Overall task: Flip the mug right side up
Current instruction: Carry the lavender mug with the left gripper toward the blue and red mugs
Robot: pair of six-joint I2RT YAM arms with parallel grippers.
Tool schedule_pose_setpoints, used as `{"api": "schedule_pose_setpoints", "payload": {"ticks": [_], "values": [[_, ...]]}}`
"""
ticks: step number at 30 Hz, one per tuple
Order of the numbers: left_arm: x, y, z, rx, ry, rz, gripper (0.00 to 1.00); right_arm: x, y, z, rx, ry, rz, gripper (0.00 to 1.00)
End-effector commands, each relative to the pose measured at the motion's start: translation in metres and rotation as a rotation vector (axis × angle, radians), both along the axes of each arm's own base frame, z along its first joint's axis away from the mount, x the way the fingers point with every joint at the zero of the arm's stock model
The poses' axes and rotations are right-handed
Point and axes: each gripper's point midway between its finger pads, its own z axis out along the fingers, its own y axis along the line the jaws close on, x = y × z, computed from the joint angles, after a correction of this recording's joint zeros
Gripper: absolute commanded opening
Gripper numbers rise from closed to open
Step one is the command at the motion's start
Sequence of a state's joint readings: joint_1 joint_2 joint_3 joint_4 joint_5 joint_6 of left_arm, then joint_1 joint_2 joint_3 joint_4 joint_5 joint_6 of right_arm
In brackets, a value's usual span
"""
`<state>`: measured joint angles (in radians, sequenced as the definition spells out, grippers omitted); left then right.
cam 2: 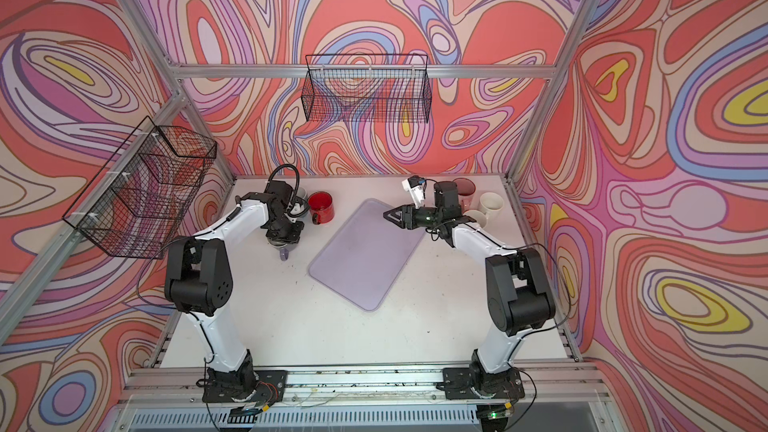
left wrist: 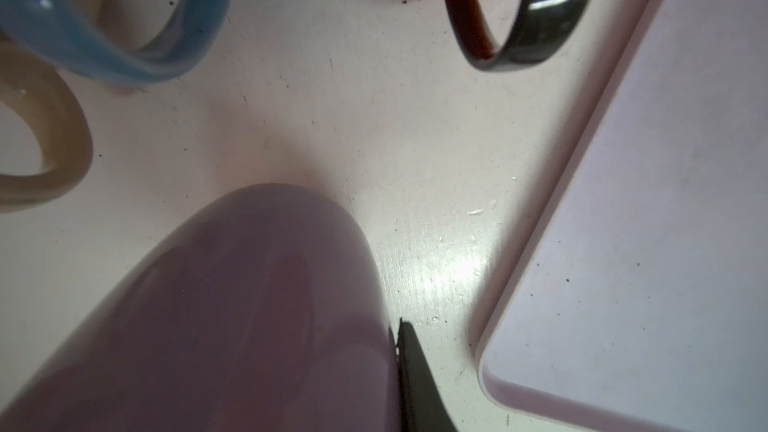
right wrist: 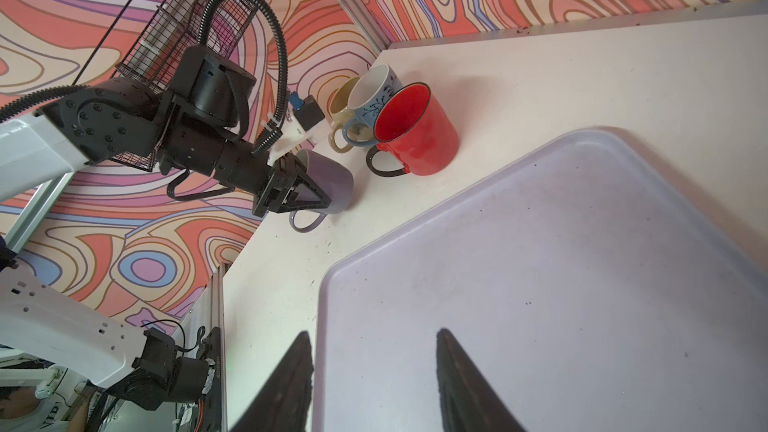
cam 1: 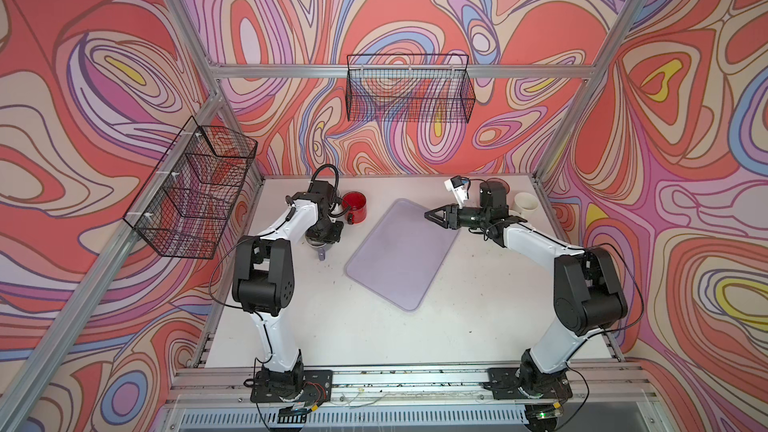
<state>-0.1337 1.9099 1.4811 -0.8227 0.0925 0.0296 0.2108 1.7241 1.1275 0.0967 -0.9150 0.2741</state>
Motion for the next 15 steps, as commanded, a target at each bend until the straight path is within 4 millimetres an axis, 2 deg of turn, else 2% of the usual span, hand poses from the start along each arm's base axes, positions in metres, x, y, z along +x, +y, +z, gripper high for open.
{"api": "schedule_pose_setpoints", "payload": {"ticks": [1,15], "values": [[0.0137,0.0085,0.0078,0.025,-0.029,-0.007,0.00,-0.0014,-0.0030,0.0032,-0.003,-0.021,-0.005,0.49],[0.0187,0.0079,-0.0016,0.018,-0.016,-0.006,0.00,0.0018,-0.0063,-0.0036,0.006,-0.005,-0.012,0.50]]}}
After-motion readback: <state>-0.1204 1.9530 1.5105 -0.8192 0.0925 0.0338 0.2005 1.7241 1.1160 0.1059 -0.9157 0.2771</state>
